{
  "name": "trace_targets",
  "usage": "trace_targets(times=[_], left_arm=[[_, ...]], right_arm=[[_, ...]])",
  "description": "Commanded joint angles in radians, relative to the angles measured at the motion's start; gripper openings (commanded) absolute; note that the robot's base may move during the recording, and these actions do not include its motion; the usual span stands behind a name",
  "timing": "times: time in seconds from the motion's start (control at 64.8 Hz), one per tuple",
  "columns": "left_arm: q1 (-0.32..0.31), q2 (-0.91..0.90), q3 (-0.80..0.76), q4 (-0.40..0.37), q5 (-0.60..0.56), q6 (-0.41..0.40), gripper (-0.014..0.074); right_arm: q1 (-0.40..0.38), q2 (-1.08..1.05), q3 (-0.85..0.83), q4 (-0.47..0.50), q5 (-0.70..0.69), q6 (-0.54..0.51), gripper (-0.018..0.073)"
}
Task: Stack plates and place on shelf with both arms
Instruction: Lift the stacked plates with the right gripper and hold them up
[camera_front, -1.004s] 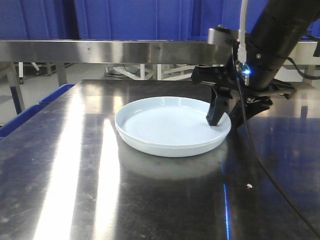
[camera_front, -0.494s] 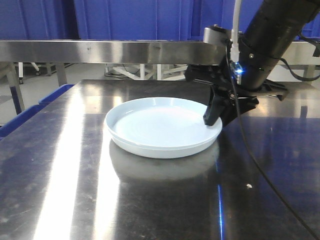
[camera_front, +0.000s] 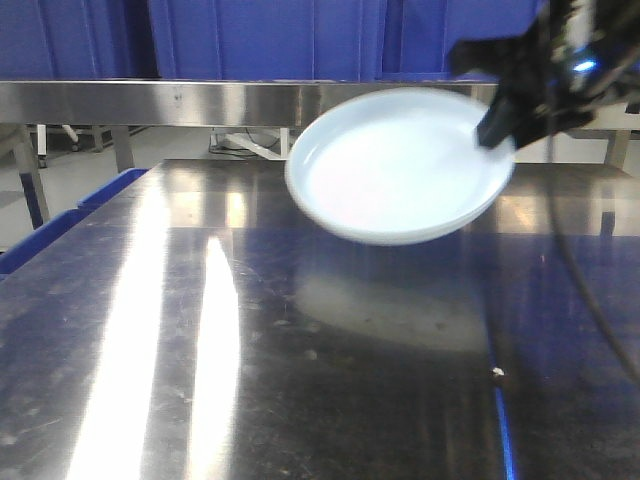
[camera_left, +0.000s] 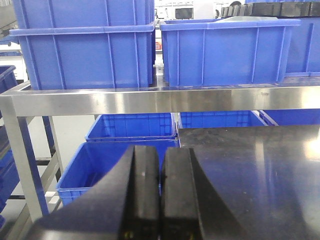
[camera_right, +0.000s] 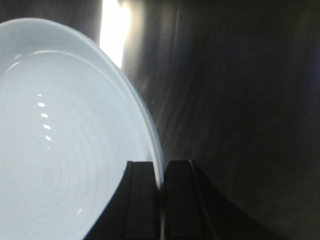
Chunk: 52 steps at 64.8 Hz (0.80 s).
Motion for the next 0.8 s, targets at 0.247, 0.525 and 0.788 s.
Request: trace_targets(times=[0.247, 0.525, 0.788], left_arm=[[0.001, 0.008, -0.030, -0.008, -0.085, -0.009, 0.0082], [0.001, 0.008, -0.030, -0.008, -0.085, -0.009, 0.0082], [0.001, 0.008, -0.030, -0.008, -0.085, -0.009, 0.0082]], right_arm=[[-0.114, -0.325, 0.240, -0.005, -0.346, -0.058, 0.0057], [-0.115, -0.594, 0.475, -0.006, -0.431, -0.058, 0.0057], [-0.115, -0.880, 0.651, -0.060, -0.440, -0.058, 0.0057]])
